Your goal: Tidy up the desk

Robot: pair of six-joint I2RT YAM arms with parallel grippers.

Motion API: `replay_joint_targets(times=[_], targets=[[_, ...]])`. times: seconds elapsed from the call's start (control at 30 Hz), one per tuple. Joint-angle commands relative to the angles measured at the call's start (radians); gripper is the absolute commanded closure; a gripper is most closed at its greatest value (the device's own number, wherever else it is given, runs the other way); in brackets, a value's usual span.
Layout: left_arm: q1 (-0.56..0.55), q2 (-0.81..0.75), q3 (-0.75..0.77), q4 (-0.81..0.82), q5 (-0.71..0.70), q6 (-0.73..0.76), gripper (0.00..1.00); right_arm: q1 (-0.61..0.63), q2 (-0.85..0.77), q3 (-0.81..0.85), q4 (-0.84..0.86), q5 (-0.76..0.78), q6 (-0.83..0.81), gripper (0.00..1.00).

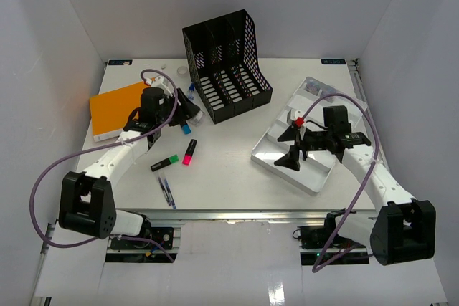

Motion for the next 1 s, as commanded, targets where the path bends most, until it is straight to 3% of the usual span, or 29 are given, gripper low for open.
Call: replay_joint_targets(times=[0.0,0.1,0.17,0.27,0.33,0.43,0.53,0.67,0.97], targets=[[0.001,0.021,-0.072,0.078,0.517,-0.130,0.85,0.095,-0.038,0.015,0.124,0.092,0.097,0.02],[-0.007,0.039,-0.103,0.206,0.657,-0.197,0.87,0.114,-0.033,0.045,0.212,0.013,0.258,0.03],[-0.019,0.043,-0.129,0.286,0.732,-0.263,0.87,0.152,-0.050,0.028,0.357,-0.015,0.355,0.04],[-0.042,0.045,-0.154,0.384,0.769,-0.358,0.88,0.250,-0.096,-0.031,0.551,0.080,0.458,0.10],[-0.057,0.049,-0.173,0.456,0.781,-0.431,0.87,0.297,-0.096,-0.041,0.655,0.191,0.554,0.10],[-0.078,0.061,-0.230,0.619,0.774,-0.593,0.87,0.322,-0.029,-0.012,0.755,0.287,0.855,0.09],[-0.091,0.085,-0.268,0.774,0.748,-0.685,0.88,0.321,0.031,0.038,0.769,0.314,1.086,0.10],[-0.120,0.130,-0.252,0.830,0.707,-0.701,0.88,0.321,0.075,0.068,0.804,0.280,1.271,0.10],[-0.171,0.202,-0.183,0.890,0.678,-0.731,0.88,0.331,0.105,0.045,0.809,0.341,1.295,0.10]])
